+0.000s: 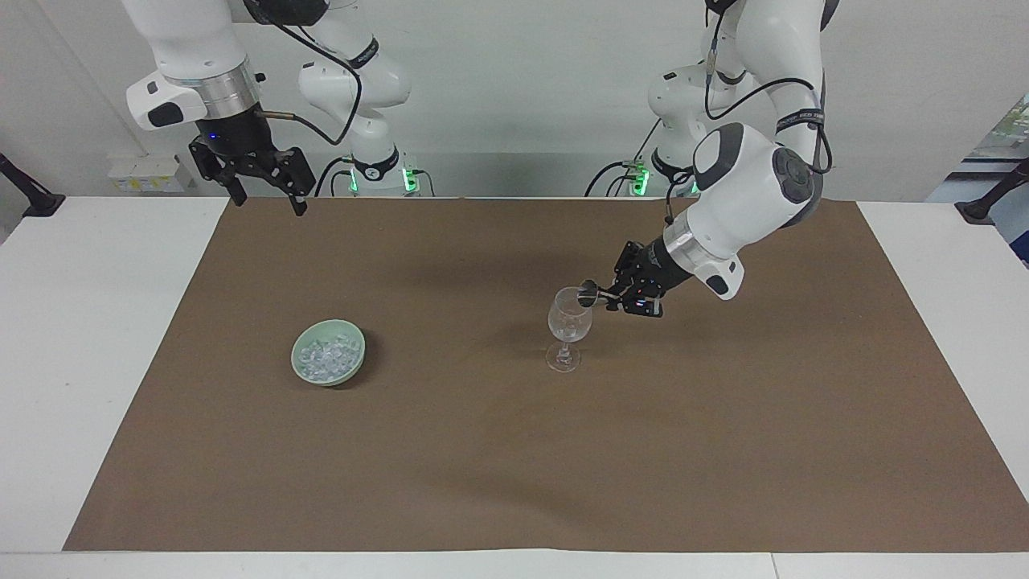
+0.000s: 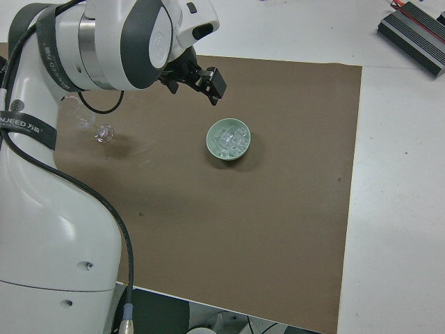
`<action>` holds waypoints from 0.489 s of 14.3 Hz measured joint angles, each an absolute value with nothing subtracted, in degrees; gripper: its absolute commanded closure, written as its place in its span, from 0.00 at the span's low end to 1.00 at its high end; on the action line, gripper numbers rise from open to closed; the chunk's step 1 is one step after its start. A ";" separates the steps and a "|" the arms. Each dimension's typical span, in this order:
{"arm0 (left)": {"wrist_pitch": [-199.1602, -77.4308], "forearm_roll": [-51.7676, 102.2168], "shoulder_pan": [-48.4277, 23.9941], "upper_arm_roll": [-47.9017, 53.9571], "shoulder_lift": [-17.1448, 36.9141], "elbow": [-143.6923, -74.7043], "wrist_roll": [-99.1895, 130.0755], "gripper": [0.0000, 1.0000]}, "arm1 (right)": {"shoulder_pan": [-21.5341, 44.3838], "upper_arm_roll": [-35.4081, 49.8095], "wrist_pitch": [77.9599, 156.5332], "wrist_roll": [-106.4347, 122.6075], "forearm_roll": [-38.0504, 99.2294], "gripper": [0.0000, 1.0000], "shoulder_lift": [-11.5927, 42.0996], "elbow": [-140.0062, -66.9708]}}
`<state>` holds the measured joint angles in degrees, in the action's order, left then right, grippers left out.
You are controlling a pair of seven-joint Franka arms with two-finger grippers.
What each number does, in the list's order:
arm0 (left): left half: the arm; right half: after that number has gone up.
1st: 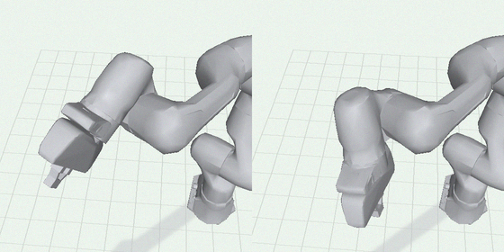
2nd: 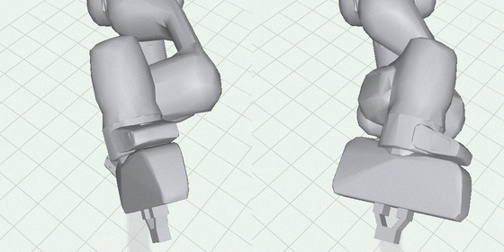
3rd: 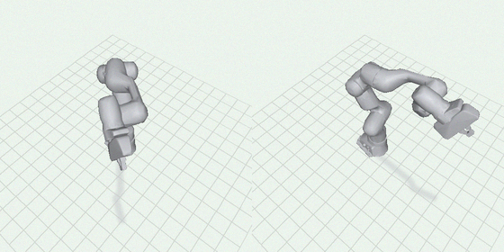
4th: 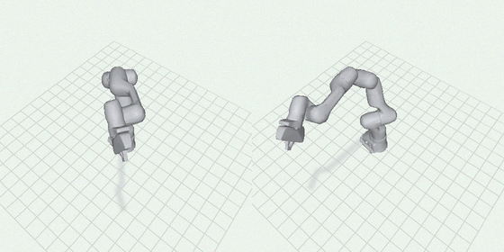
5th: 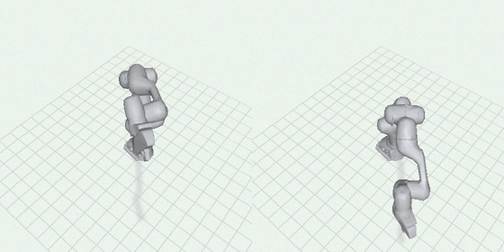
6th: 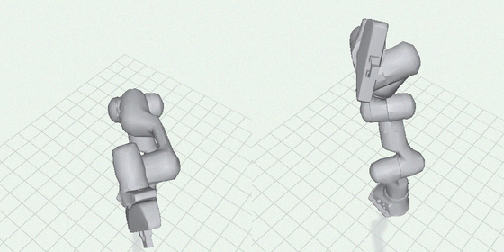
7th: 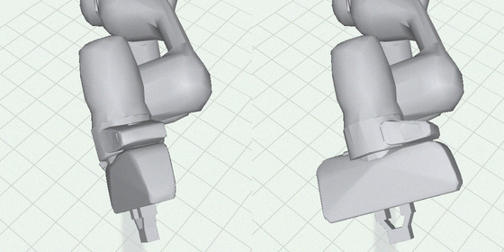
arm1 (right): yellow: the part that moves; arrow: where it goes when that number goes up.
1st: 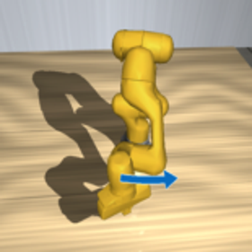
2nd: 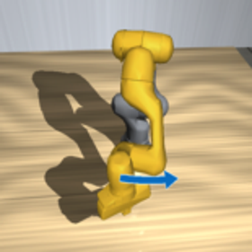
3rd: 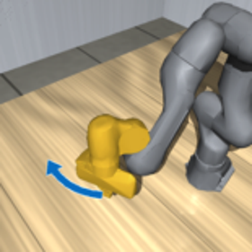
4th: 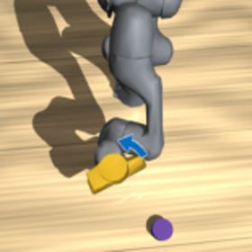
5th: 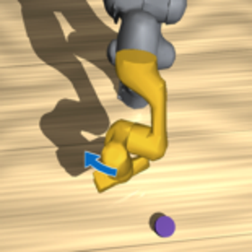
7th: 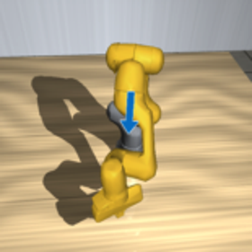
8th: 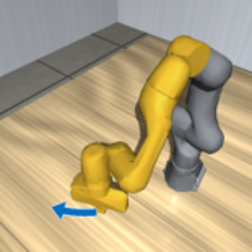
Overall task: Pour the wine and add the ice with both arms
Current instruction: 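Tilt the bottle over the clear cup with the left gripper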
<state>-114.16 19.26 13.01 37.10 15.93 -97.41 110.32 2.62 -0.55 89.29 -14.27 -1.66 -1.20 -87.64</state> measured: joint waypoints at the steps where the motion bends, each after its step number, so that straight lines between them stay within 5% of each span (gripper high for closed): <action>1: -114.15 19.23 13.01 37.16 15.93 -97.33 110.32 1.00 | 2.62 -0.55 89.29 -14.27 -1.66 0.00 -1.20 -87.64; 7: -114.14 16.21 13.01 38.10 15.93 -97.24 111.63 1.00 | 2.62 -0.55 89.29 -14.27 -1.66 0.00 -1.20 -87.64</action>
<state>-114.14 16.21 13.01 38.10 15.93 -97.24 111.63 2.62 -0.55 89.29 -14.27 -1.66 -1.20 -87.64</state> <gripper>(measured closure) 0.780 0.000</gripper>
